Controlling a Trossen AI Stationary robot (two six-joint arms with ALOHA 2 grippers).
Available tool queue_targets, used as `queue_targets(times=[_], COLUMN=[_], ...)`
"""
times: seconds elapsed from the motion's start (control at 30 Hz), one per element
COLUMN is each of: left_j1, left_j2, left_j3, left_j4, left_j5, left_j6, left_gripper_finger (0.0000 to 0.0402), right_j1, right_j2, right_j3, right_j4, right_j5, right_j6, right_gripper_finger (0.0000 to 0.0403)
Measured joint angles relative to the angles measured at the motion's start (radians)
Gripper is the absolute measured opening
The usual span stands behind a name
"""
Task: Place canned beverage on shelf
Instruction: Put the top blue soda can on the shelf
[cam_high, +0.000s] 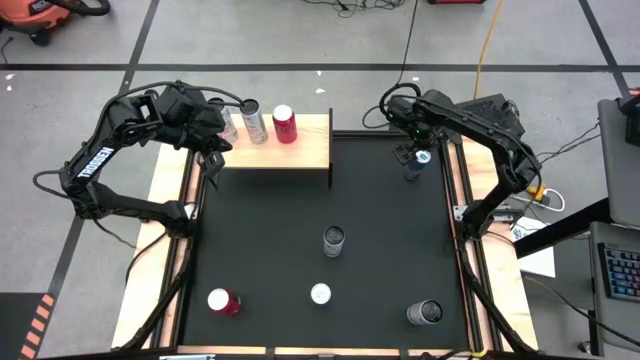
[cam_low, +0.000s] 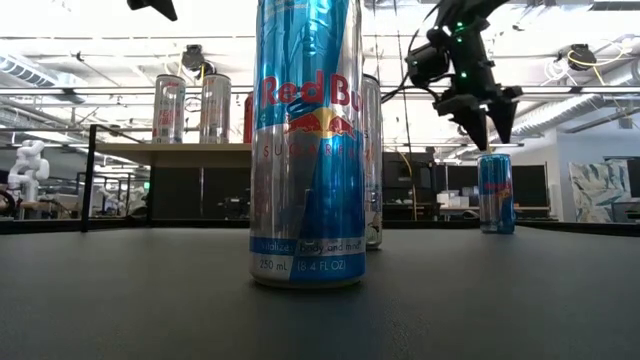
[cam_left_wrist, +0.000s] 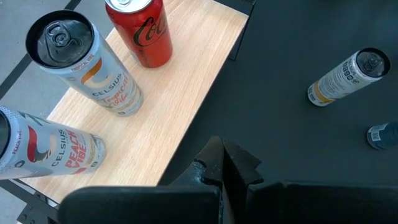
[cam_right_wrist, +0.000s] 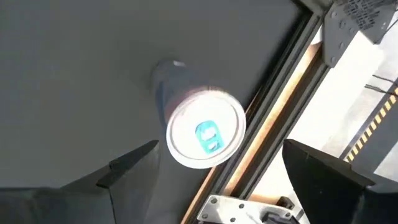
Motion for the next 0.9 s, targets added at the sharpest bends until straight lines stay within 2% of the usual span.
queue_targets(times=[0.17, 0.33, 0.9], left_j1=[0.000, 0.000, 0.000], left_j2=[0.000, 0.000, 0.000], left_j3=[0.000, 0.000, 0.000], left_j4=[0.000, 0.000, 0.000], left_j5=[0.000, 0.000, 0.000], left_j6=[0.000, 0.000, 0.004], left_gripper_finger=[0.0001, 0.0001, 0.0001], right_j1=[-0.021, -0.033, -0.034], right_j2=[-0.072, -0.082, -0.082], right_j3=[-0.080, -0.100, -0.292], right_j4=[0.106, 0.152, 0.351], right_j5=[-0.061, -0.095, -0.093], right_j6=[-0.016, -0.016, -0.058], right_gripper_finger=[0.0320, 0.0320, 0.0320])
